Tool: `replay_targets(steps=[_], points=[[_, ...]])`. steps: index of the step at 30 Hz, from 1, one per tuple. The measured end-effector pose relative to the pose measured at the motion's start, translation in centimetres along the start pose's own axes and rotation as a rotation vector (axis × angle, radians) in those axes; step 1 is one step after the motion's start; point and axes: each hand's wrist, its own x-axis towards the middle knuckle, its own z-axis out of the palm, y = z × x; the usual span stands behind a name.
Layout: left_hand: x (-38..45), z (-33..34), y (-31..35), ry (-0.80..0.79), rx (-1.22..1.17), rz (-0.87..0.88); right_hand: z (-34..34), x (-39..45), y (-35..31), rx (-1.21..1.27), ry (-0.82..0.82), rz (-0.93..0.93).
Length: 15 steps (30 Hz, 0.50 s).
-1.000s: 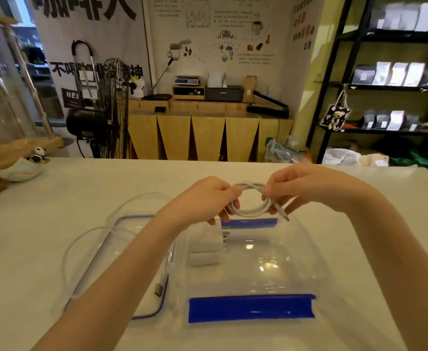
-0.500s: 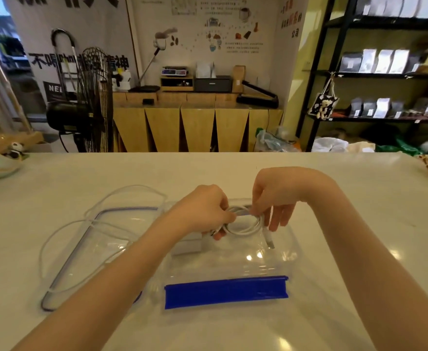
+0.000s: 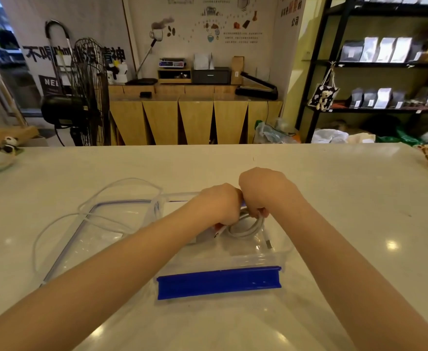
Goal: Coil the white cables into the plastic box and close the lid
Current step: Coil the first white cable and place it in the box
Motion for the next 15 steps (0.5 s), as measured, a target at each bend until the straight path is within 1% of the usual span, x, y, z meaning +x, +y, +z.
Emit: replay_targets(steps=[6, 12, 15], points=[[0.1, 0.4, -0.1, 0.009, -0.064, 0.02, -0.2, -0.2, -0.1, 0.005, -0.055, -0.032], [-0.1, -0.6, -0.8, -0.01, -0.121, -0.029, -0.7, -0.1, 0.8, 0.108, -0.078, -0.025], [-0.6, -1.0, -1.2, -0.037, -0.212, -0.011, -0.8, 0.1, 0.9, 0.178, -0.126, -0.011]])
